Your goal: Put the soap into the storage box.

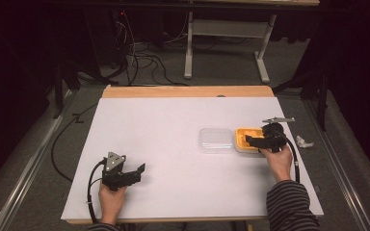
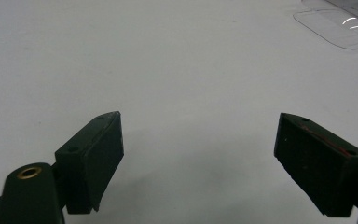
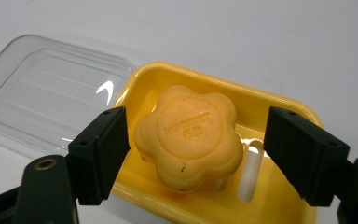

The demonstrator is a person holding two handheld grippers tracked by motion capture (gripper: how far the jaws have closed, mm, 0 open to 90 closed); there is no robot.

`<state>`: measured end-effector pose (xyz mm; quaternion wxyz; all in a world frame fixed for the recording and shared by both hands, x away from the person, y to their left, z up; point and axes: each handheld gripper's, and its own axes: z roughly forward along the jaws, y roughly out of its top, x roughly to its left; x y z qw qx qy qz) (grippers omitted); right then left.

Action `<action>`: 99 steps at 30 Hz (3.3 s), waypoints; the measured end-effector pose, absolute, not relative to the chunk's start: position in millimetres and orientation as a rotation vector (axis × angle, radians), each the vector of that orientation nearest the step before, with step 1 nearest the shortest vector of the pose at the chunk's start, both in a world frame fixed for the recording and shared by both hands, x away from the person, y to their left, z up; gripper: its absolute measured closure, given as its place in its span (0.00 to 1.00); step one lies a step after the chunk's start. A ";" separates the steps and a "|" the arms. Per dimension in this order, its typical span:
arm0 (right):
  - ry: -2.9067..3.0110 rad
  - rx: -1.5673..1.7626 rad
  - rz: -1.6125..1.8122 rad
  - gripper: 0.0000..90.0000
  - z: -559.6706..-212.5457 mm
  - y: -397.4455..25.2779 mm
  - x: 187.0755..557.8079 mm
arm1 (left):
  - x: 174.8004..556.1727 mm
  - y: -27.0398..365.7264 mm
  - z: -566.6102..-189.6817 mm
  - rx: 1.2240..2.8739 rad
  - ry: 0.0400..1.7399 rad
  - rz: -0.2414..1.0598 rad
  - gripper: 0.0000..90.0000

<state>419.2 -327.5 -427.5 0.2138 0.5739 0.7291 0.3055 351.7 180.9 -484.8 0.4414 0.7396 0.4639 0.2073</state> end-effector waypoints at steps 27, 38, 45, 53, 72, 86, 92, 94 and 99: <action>1.959 1.518 0.935 0.31 -409.4 -333.4 383.2 | 351.7 181.0 -484.8 1.835 1.151 0.514 0.18; 1.930 1.505 0.971 0.31 -409.0 -338.5 368.7 | 351.9 181.0 -484.8 1.835 1.153 0.512 0.18; 1.911 1.495 1.003 0.31 -405.1 -342.0 360.5 | 351.9 180.9 -484.8 1.836 1.152 0.512 0.18; 1.890 1.494 1.045 0.31 -406.3 -347.0 351.9 | 351.8 180.8 -484.8 1.837 1.153 0.514 0.18; 1.853 1.488 1.094 0.32 -412.9 -355.0 328.9 | 352.1 180.8 -484.9 1.835 1.157 0.512 0.18; 1.820 1.492 1.117 0.32 -415.1 -360.0 311.4 | 352.0 181.1 -484.8 1.834 1.155 0.512 0.18; 1.807 1.491 1.153 0.32 -415.1 -359.4 304.1 | 352.2 181.0 -484.8 1.836 1.156 0.510 0.18; 1.807 1.488 1.157 0.32 -415.3 -358.1 301.8 | 352.1 181.0 -484.8 1.836 1.155 0.511 0.18; 1.806 1.478 1.168 0.32 -415.7 -355.3 298.2 | 352.0 181.1 -484.7 1.838 1.154 0.513 0.18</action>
